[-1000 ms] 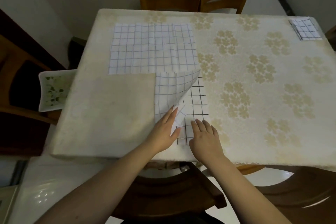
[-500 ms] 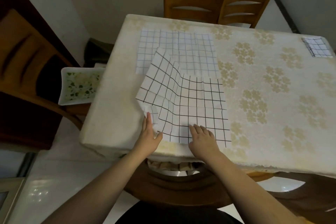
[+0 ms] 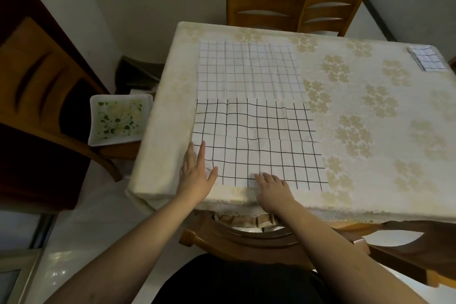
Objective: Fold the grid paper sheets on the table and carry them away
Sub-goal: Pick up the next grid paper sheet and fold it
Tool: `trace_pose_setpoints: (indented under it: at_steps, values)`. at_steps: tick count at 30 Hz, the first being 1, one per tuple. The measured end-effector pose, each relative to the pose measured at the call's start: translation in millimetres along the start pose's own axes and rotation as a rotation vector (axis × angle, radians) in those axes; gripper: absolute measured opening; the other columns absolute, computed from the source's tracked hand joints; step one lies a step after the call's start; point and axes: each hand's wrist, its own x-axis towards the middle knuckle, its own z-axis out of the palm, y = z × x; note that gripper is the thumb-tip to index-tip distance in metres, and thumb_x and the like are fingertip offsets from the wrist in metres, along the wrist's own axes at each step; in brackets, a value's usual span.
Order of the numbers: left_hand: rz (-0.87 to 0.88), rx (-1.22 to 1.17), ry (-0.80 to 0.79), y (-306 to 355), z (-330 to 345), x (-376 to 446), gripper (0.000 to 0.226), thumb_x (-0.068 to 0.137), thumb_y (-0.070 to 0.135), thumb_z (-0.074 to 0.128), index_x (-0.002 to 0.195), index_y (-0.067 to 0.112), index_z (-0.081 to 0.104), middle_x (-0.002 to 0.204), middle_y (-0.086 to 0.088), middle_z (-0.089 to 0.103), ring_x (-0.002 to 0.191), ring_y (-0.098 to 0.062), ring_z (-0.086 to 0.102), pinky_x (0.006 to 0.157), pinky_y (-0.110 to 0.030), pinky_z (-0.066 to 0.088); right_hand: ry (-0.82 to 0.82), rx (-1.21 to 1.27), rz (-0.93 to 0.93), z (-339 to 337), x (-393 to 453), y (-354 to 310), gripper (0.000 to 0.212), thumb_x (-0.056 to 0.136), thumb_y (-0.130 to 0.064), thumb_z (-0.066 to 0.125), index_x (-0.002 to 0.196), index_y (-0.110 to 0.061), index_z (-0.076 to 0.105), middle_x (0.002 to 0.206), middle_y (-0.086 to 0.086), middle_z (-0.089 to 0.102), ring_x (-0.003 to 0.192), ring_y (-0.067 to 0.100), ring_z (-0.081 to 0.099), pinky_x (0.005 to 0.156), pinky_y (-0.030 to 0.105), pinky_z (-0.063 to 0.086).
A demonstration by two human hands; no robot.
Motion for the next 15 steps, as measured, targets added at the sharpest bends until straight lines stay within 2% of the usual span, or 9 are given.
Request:
trace_pose_setpoints:
  at_steps: [3,7,11,13,15]
  values:
    - [0.126,0.123,0.036,1,-2,6,0.078,0.097,0.046,0.044,0.154,0.032,-0.007,0.163,-0.003,-0.01,0.151,-0.024,-0.002,0.119,-0.042,0.013,0.001,-0.005,0.014,4,0,-1,0.061,0.096,-0.021,0.042,0.152,-0.024,0.018,0.159,0.008,0.023,0.144,0.031,0.026,0.116,0.047,0.024]
    - [0.193,0.265,-0.191,5,6,16,0.069,0.1,0.045,0.036,0.155,0.033,-0.005,0.164,0.0,-0.01,0.15,-0.018,-0.01,0.121,-0.04,0.003,0.007,0.013,0.003,10,1,5,0.065,0.094,-0.015,0.048,0.152,-0.024,0.019,0.156,0.008,0.026,0.143,0.031,0.027,0.116,0.047,0.026]
    - [0.213,0.422,-0.329,-5,25,18,0.063,0.102,0.045,0.028,0.155,0.031,-0.005,0.163,-0.003,-0.013,0.149,-0.02,-0.015,0.119,-0.039,-0.006,0.031,0.02,-0.037,17,4,10,0.071,0.091,-0.013,0.052,0.151,-0.023,0.017,0.154,0.012,0.025,0.141,0.034,0.029,0.115,0.047,0.028]
    - [0.196,0.467,-0.384,-12,31,17,0.061,0.103,0.046,0.023,0.155,0.032,-0.005,0.163,-0.003,-0.016,0.149,-0.021,-0.016,0.12,-0.041,-0.005,0.024,0.02,-0.035,21,8,12,0.074,0.092,-0.015,0.052,0.153,-0.022,0.012,0.157,0.014,0.019,0.143,0.035,0.025,0.117,0.048,0.025]
    - [0.179,0.513,-0.406,-15,34,16,0.06,0.103,0.047,0.021,0.155,0.033,-0.005,0.162,-0.003,-0.018,0.149,-0.021,-0.016,0.121,-0.042,-0.003,-0.01,0.021,0.004,24,10,14,0.077,0.095,-0.018,0.048,0.156,-0.02,0.0,0.163,0.013,0.007,0.149,0.033,0.014,0.12,0.049,0.014]
